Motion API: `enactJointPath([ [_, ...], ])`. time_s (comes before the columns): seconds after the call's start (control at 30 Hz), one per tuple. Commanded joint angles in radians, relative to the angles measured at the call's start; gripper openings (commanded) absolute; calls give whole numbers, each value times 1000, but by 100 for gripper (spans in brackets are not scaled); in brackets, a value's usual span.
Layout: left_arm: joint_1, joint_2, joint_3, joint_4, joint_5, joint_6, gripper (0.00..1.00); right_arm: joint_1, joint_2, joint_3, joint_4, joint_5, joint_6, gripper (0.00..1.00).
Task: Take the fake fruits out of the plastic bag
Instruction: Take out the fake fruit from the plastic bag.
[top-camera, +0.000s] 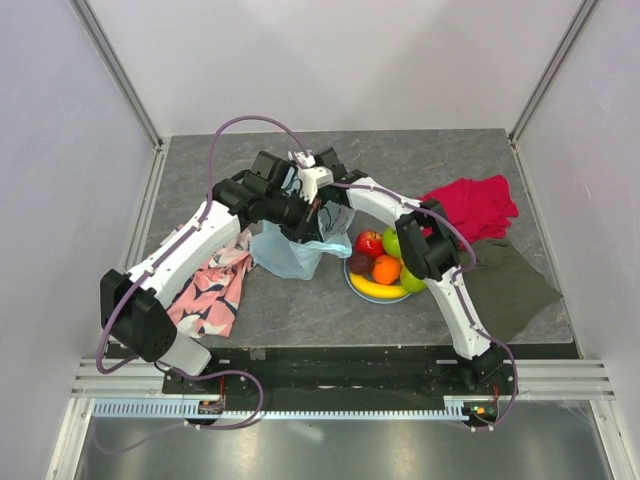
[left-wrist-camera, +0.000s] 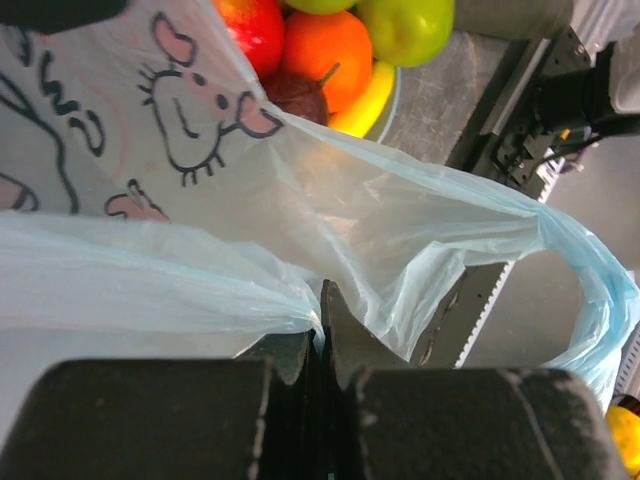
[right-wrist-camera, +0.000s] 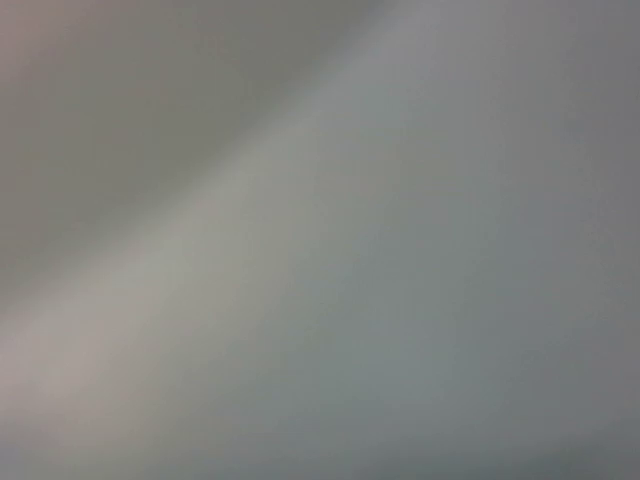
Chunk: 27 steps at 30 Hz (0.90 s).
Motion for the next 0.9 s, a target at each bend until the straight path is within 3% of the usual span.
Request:
enactJointPath([
  [0.0, 44, -28, 5, 45, -45, -1, 2, -33, -149, -63, -44, -28, -49, 10],
  [0.03, 52, -28, 8, 47, -59, 2, 1, -42, -172, -80, -52, -34, -59, 2],
  [0.07, 59, -29, 10, 45, -67, 5, 2, -48, -221, -121, -55, -37, -65, 0],
  [0.33, 121, -45, -64, 77, -159, 53, 1, -70, -442, -218, -124, -168, -183, 0],
  [0.67, 154, -55, -96, 149, -269, 74, 2, -82, -597, -248, -228, -166, -271, 0],
  [0.87, 157, -60, -110, 159, -341, 97, 2, -159, -677, -211, -320, -162, -306, 0],
])
